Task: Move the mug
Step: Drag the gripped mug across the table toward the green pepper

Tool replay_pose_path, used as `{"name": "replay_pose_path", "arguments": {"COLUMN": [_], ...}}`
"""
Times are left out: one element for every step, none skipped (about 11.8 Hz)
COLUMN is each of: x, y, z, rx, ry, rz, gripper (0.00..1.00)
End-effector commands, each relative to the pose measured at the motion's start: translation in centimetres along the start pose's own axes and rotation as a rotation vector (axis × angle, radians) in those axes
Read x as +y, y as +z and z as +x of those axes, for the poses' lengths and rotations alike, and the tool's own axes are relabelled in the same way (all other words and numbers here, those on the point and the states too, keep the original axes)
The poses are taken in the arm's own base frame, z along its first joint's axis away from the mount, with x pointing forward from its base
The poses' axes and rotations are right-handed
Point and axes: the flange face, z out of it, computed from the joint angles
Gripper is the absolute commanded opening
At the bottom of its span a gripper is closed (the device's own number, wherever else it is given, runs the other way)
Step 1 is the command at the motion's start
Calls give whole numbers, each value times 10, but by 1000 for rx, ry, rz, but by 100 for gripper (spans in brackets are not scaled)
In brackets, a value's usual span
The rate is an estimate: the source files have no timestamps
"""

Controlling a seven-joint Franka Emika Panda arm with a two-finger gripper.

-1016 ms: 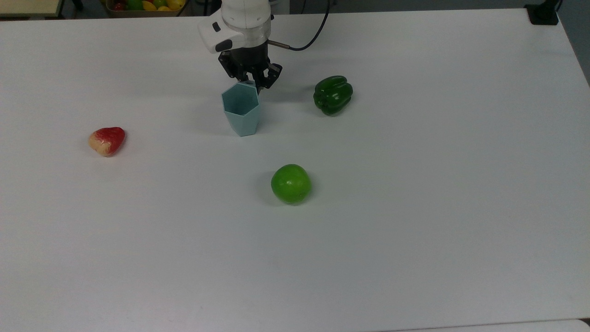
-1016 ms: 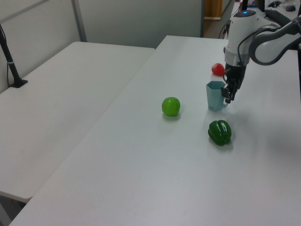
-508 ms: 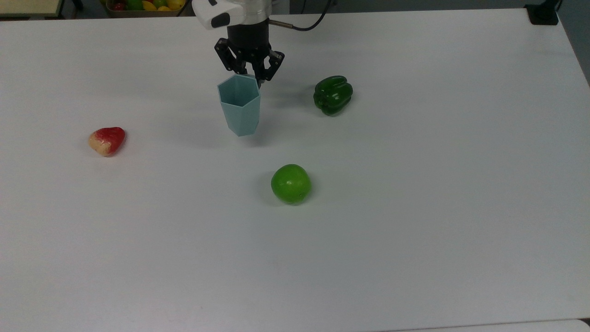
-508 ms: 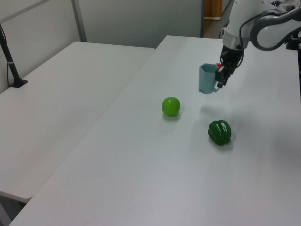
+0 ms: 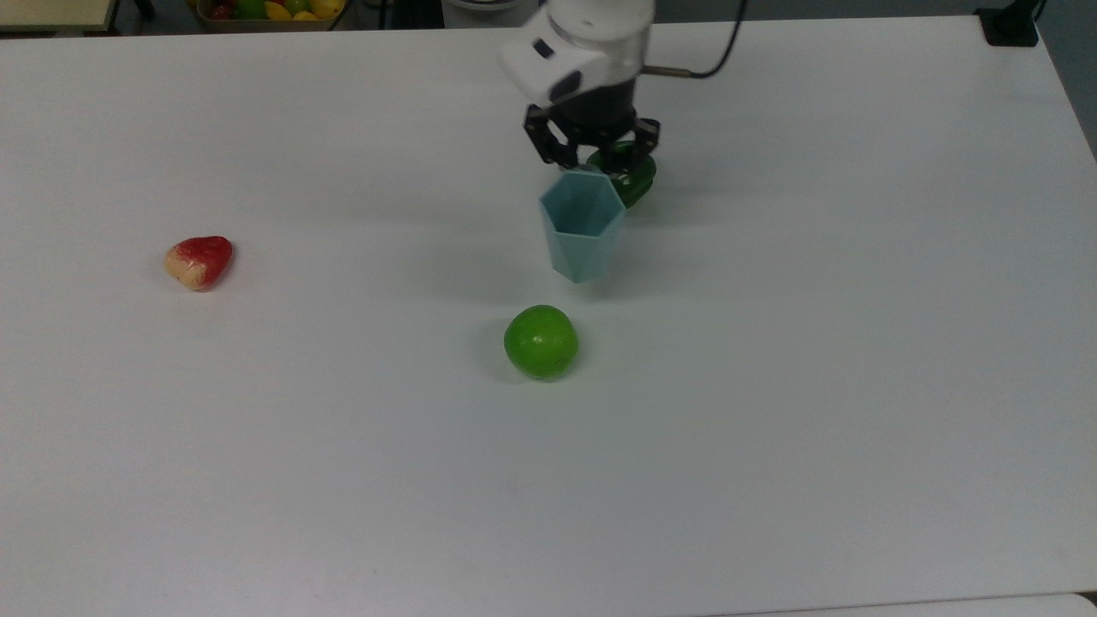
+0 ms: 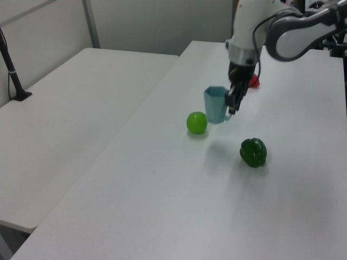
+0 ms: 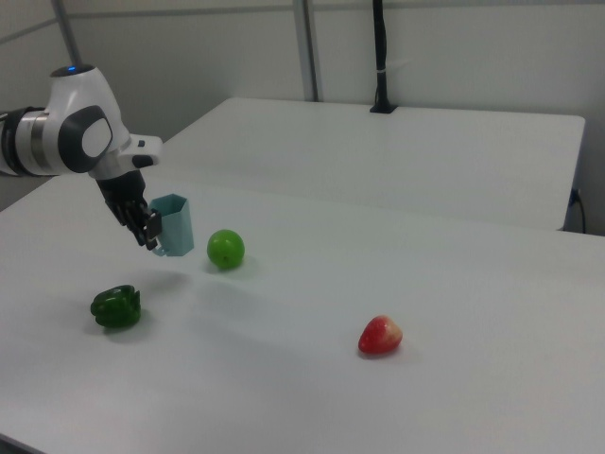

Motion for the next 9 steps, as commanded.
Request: {"name": "replay_pose_path", "arguments": {"x": [-48, -51, -53, -62, -63, -63, -63, -62, -63], "y": [47, 55, 65, 73, 81, 83, 83, 82, 80], "z": [-6, -8, -9, -9, -8, -8, -8, -7, -7], "rx": [-63, -65, -69, -47, -46, -46, -42, -36, -32], "ry": [-18, -14, -11, -13, -6, -3, 5, 11, 23], "rz": [-52, -72, -84, -72, -73, -72, -77, -84, -88], "gripper": [8, 10, 11, 14, 16, 27, 40, 71, 100]}}
